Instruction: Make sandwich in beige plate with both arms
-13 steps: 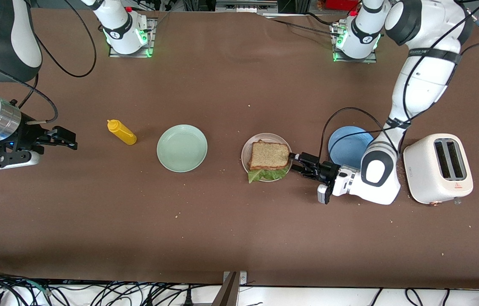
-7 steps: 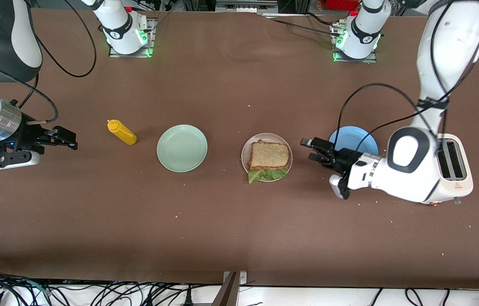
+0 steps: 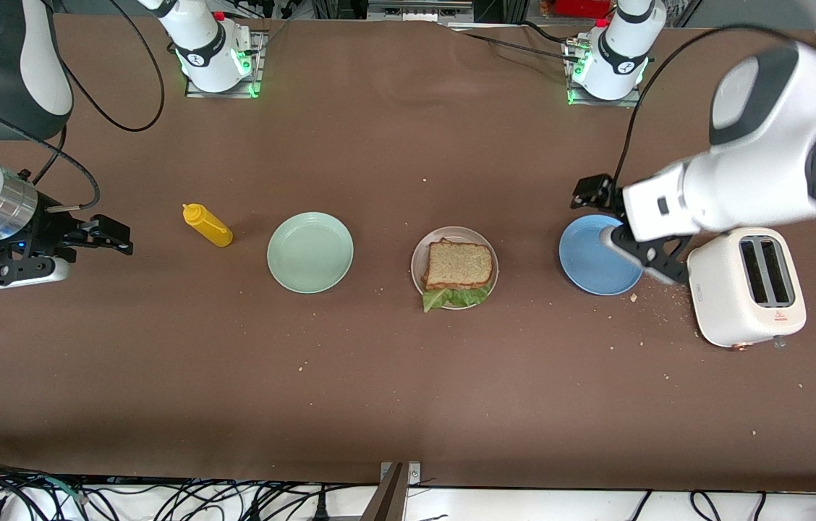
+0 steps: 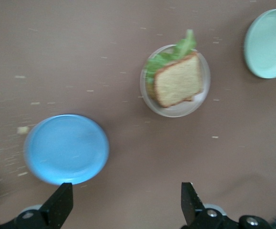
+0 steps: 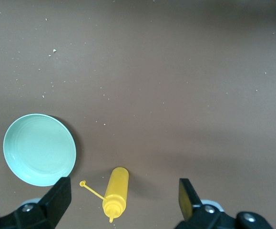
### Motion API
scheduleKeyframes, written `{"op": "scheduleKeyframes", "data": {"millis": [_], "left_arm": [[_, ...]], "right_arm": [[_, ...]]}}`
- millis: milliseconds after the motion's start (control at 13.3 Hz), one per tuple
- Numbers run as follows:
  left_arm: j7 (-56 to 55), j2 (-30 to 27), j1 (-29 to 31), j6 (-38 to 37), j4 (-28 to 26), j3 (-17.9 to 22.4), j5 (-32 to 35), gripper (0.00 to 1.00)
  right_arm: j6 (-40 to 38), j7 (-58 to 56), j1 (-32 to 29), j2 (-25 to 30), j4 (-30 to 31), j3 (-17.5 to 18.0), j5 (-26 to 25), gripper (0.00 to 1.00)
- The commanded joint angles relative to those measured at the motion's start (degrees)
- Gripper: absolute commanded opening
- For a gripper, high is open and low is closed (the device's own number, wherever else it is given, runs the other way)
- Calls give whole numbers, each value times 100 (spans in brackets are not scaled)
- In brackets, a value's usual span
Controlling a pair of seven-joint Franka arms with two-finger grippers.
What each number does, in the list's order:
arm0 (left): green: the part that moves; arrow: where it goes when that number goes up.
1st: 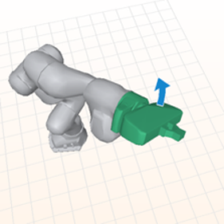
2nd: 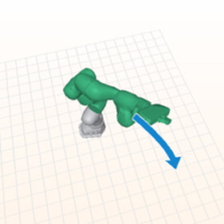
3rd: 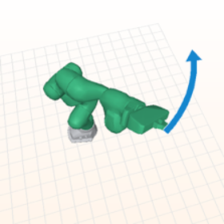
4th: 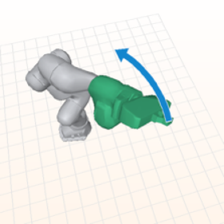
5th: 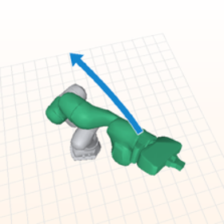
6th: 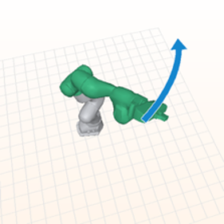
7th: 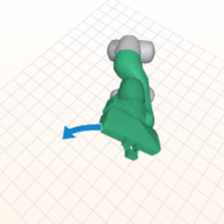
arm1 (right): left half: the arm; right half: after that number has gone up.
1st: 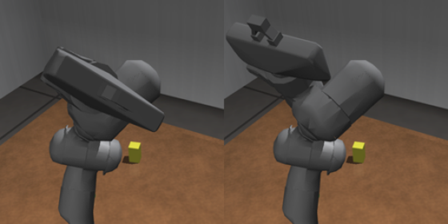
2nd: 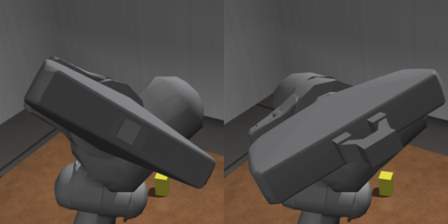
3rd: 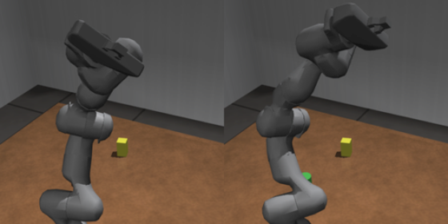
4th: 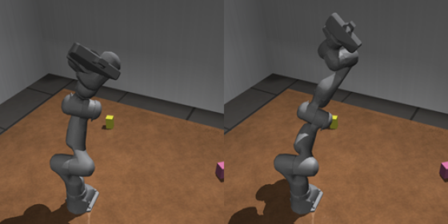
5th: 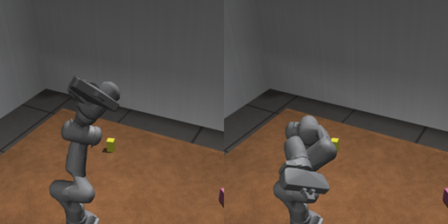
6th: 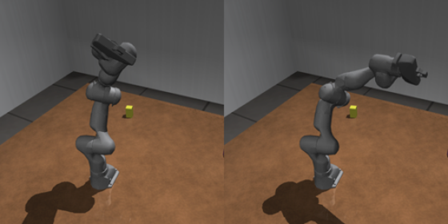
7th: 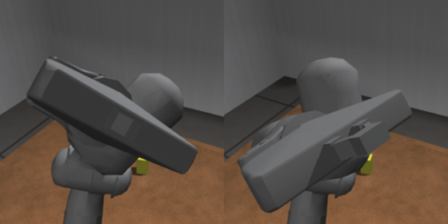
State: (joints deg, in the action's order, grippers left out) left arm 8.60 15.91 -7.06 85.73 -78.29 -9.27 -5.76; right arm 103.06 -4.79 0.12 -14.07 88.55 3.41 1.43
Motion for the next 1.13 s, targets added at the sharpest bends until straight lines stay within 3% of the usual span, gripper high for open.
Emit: {"op": "scheduleKeyframes", "data": {"millis": [0,301,527,1054], "left_arm": [[-121,-762,-112,57,-510,233,759,100],[-876,-1642,188,93,-1196,233,866,100],[-807,-1784,232,346,-1354,434,315,100],[-719,-1538,302,163,-1039,435,330,100]], "right_arm": [[13,75,-74,71,74,89,-81,100],[13,75,-74,71,74,89,-81,100],[13,75,-74,71,74,89,-81,100],[-40,22,-83,71,74,72,-72,100]]}}
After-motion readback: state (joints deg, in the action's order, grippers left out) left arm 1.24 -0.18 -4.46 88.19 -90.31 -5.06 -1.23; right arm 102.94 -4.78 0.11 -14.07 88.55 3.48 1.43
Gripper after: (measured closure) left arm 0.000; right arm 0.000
